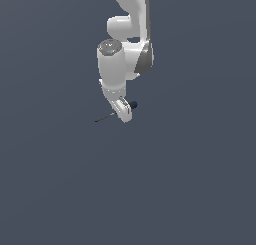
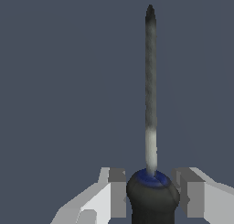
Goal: Pick up the object and move it to a goal position.
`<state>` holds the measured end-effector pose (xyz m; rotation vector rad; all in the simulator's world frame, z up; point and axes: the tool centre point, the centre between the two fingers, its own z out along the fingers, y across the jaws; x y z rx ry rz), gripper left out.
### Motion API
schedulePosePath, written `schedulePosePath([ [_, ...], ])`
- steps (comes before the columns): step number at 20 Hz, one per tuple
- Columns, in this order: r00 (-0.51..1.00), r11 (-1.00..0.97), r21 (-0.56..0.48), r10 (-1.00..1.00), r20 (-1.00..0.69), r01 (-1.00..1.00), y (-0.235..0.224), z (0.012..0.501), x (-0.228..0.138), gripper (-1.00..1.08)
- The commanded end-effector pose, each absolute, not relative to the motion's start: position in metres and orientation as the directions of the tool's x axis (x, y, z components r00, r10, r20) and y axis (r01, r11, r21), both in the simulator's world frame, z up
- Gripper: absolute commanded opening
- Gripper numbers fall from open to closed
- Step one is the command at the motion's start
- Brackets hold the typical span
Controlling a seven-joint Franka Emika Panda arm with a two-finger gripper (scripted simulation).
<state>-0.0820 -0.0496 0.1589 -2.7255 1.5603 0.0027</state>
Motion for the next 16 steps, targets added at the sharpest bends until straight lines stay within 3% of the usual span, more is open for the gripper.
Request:
schedulePosePath([
  [1,0.506,-0.506,0.000,-0.863,-0.001,-0.863,-0.052,0.187,-0.086,-1.00],
  [16,0.505,-0.505,0.001,-0.863,0.002,-0.863,-0.066,0.346,-0.105,-1.00],
])
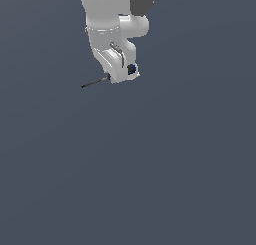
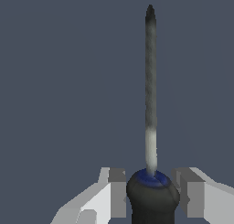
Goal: Pick up the object and move it to a goal position.
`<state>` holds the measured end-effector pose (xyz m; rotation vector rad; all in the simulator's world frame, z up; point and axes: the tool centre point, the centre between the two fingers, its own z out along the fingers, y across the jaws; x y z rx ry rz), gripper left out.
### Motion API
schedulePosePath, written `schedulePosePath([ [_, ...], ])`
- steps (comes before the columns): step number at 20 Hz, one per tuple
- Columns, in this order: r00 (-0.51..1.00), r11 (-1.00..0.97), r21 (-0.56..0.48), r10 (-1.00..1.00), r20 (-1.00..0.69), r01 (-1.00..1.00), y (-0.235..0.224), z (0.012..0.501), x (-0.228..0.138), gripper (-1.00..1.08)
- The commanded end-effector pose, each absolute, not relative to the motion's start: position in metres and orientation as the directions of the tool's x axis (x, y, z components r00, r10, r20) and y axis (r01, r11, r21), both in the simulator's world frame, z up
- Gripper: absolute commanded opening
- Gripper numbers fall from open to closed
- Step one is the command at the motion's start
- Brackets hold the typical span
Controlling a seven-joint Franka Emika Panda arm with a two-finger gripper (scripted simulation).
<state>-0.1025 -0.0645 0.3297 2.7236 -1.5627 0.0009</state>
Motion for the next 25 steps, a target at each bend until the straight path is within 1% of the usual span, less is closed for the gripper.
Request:
schedulePosePath([
  [1,0.505,-0.505,0.001,-0.863,0.002,-0.863,-0.067,0.356,-0.106,-1.00],
  [8,0.506,-0.506,0.001,-0.863,0.001,-0.863,-0.071,0.424,-0.112,-1.00],
  [13,0.507,-0.507,0.000,-0.862,0.000,-0.862,-0.074,0.460,-0.114,-1.00],
  [19,0.508,-0.508,0.000,-0.862,0.000,-0.862,-0.075,0.486,-0.115,-1.00],
  [25,0.508,-0.508,0.000,-0.861,0.000,-0.861,-0.076,0.494,-0.115,-1.00],
])
